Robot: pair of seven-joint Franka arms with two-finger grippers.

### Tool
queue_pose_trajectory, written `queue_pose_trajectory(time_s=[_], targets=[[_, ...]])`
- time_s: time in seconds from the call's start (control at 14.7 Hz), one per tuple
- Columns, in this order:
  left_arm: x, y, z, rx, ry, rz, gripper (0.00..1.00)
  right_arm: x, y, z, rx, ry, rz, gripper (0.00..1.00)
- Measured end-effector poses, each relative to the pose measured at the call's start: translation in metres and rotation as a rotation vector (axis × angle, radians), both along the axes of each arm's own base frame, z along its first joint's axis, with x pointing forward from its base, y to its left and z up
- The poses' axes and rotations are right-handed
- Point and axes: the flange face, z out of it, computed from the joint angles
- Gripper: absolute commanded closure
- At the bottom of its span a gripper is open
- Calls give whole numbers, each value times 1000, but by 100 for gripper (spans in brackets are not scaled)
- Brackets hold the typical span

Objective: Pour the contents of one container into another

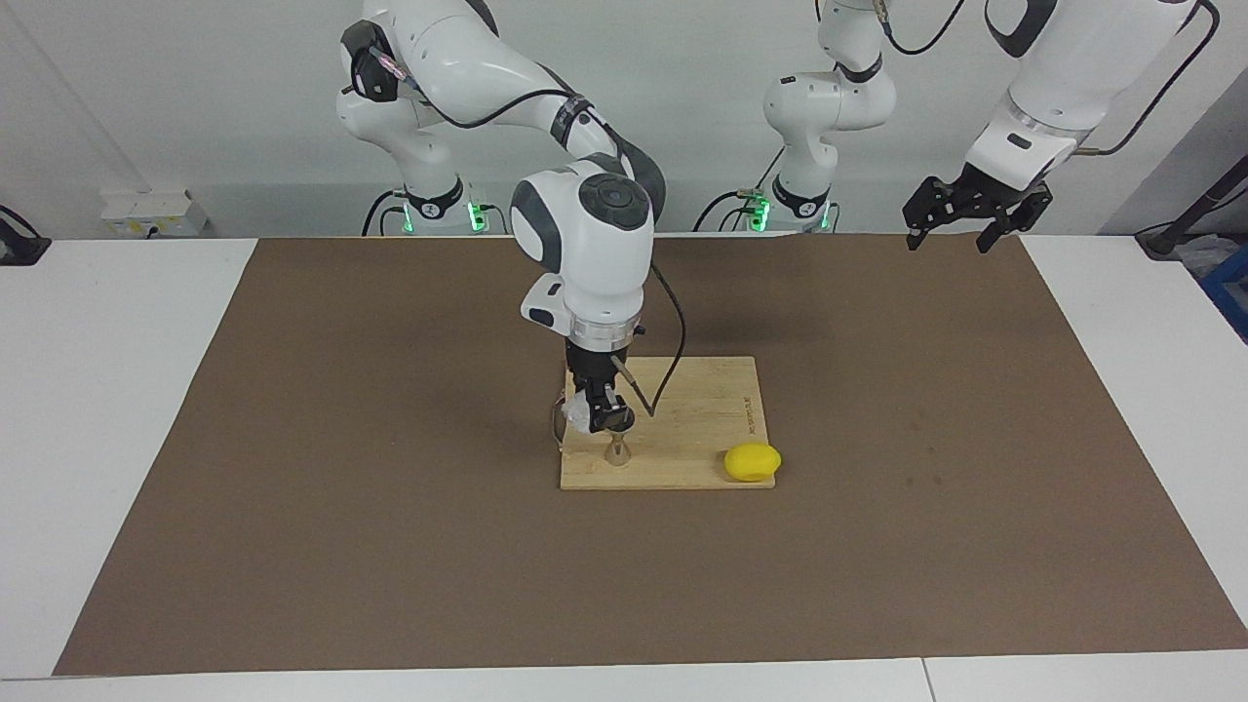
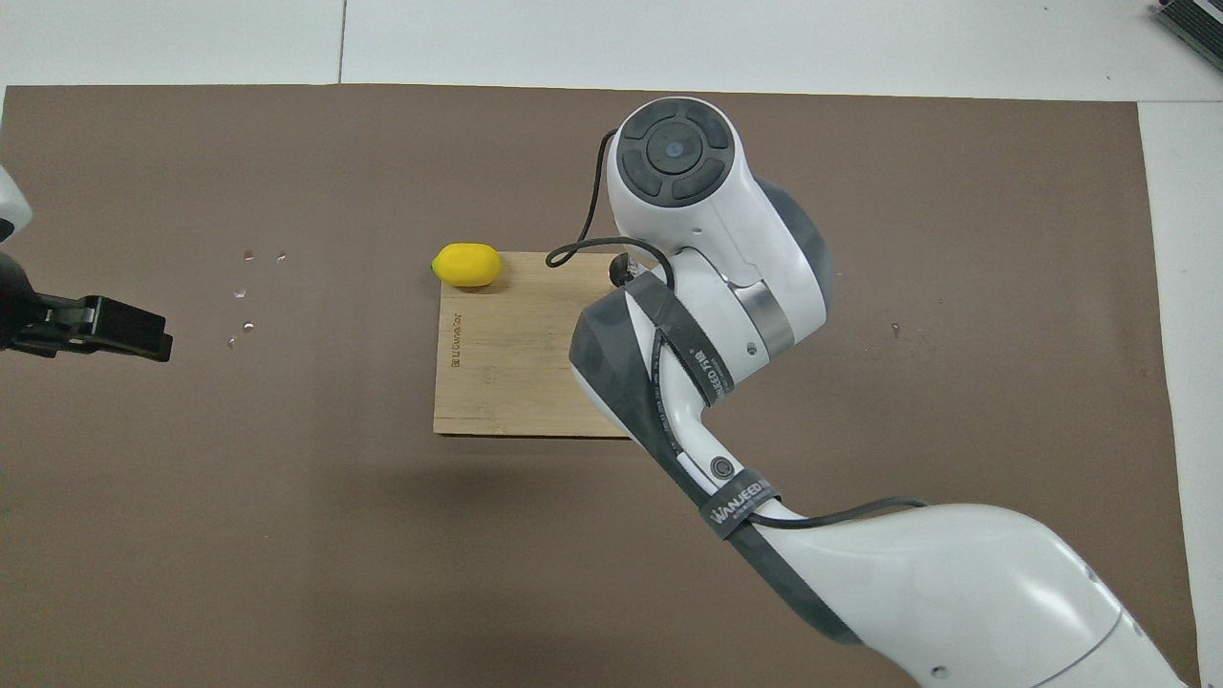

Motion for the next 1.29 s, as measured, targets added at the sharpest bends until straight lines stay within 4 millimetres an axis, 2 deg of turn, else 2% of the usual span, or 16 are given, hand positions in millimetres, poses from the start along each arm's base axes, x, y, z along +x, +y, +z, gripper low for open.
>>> queue_pose_trajectory(time_s=[0.48,0.61,0.82,0.95,1.09,1.29], targets=[[0,0,0,0,0,0,0,26,-53,2,205,97,-91,100],[0,0,0,0,0,0,0,35,-77,1,272,125,-121,100],[0,0,0,0,0,0,0,50,-131,-13,367,174,-156,100],[0,0,0,0,0,0,0,53,-176,-30,441,212,-170,100],[0,0,0,0,0,0,0,48,-222,-50,518,232,-179,100],[0,0,0,0,0,0,0,30,-285,-86,606,256,-186,100]])
